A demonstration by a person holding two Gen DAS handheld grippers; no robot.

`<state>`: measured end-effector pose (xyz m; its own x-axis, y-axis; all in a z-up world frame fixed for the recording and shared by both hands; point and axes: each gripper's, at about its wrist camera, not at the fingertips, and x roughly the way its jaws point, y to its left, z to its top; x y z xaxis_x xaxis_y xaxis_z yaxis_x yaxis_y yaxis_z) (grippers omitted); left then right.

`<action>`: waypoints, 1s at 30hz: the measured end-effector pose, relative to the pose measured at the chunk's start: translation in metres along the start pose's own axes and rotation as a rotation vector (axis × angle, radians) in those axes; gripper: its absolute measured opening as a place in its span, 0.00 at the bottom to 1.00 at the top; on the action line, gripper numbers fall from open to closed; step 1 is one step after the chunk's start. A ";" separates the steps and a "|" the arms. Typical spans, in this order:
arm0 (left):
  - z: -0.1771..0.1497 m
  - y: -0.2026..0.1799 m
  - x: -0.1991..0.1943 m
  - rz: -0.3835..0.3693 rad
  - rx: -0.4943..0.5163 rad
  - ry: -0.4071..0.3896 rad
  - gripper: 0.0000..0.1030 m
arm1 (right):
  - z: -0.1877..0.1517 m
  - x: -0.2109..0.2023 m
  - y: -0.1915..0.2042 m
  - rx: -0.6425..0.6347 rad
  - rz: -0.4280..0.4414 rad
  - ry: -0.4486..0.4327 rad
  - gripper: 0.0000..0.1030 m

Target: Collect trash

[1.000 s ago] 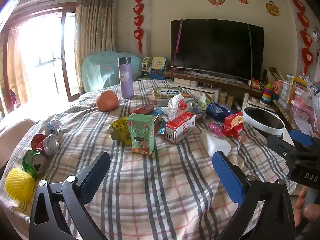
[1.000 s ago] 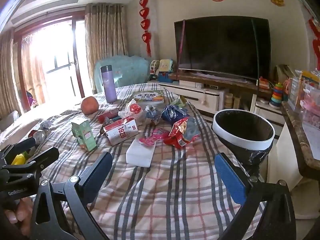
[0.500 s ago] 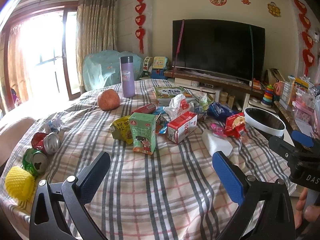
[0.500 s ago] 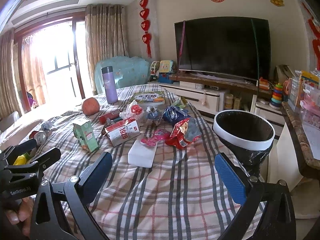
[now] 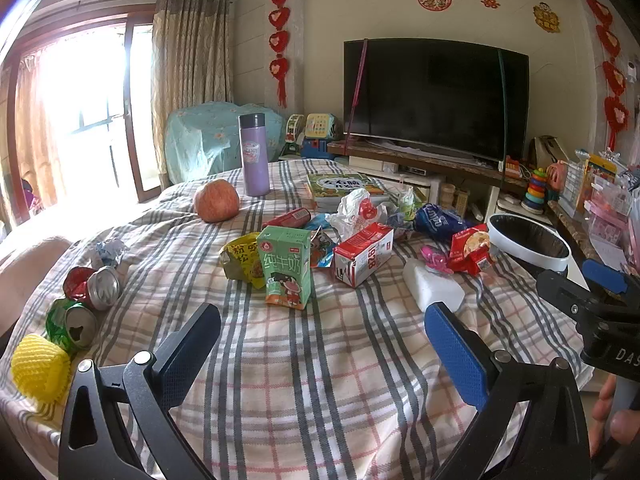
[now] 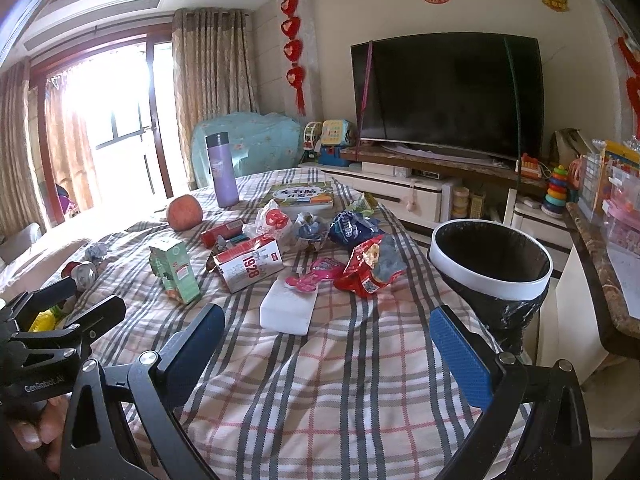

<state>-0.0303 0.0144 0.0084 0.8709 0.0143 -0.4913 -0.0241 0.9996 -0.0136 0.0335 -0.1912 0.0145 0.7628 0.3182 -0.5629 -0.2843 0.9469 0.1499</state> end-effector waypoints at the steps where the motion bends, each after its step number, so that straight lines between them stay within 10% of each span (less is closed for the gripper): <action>1: 0.000 0.000 0.000 -0.001 0.000 0.000 0.99 | 0.000 0.000 0.000 0.001 0.004 0.000 1.00; 30: -0.004 0.000 0.000 0.004 0.002 0.004 0.99 | -0.004 0.002 0.002 0.006 0.022 0.009 1.00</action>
<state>-0.0319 0.0148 0.0049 0.8690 0.0180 -0.4944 -0.0265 0.9996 -0.0101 0.0325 -0.1888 0.0106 0.7513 0.3383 -0.5666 -0.2970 0.9401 0.1674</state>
